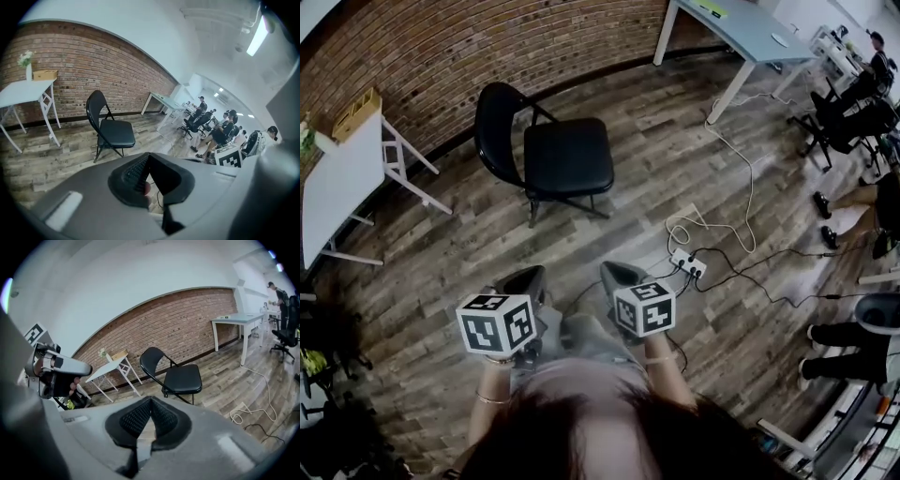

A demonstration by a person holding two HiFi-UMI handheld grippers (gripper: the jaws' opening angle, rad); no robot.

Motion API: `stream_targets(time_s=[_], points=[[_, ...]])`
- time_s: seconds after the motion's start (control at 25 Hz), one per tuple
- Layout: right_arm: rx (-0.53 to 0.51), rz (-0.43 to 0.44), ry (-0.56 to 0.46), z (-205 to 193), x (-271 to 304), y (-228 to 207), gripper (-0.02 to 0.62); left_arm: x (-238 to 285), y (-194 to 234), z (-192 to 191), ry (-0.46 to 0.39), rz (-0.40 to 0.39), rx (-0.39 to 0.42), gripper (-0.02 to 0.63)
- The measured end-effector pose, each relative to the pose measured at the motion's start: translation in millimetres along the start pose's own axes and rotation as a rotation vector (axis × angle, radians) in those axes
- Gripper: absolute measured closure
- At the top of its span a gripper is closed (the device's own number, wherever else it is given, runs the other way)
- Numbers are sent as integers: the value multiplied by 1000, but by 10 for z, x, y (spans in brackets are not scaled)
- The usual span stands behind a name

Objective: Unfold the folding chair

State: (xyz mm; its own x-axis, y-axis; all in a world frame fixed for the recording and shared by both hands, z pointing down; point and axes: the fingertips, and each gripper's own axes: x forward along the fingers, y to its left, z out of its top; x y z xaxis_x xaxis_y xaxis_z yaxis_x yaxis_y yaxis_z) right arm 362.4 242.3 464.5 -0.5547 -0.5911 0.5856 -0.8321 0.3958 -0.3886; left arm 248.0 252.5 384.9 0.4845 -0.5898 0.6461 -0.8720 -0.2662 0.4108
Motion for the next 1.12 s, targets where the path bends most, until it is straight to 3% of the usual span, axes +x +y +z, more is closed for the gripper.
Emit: stream_targets(time_s=[0.28,0.52,0.84,1.12], points=[[-36,37,-28,62,-155,272,603,-97,-109,-54,19,-8,50,609],[-95,46,-81,275,-253,517,603,-251,-48,49,-36,37,118,611],[-221,47,-131,491,-292,1042,601,-488,101,163,-92,9,145,609],[-227,28,-176,638,-347,1285,603,-728,265,388,-168,9,190,609]])
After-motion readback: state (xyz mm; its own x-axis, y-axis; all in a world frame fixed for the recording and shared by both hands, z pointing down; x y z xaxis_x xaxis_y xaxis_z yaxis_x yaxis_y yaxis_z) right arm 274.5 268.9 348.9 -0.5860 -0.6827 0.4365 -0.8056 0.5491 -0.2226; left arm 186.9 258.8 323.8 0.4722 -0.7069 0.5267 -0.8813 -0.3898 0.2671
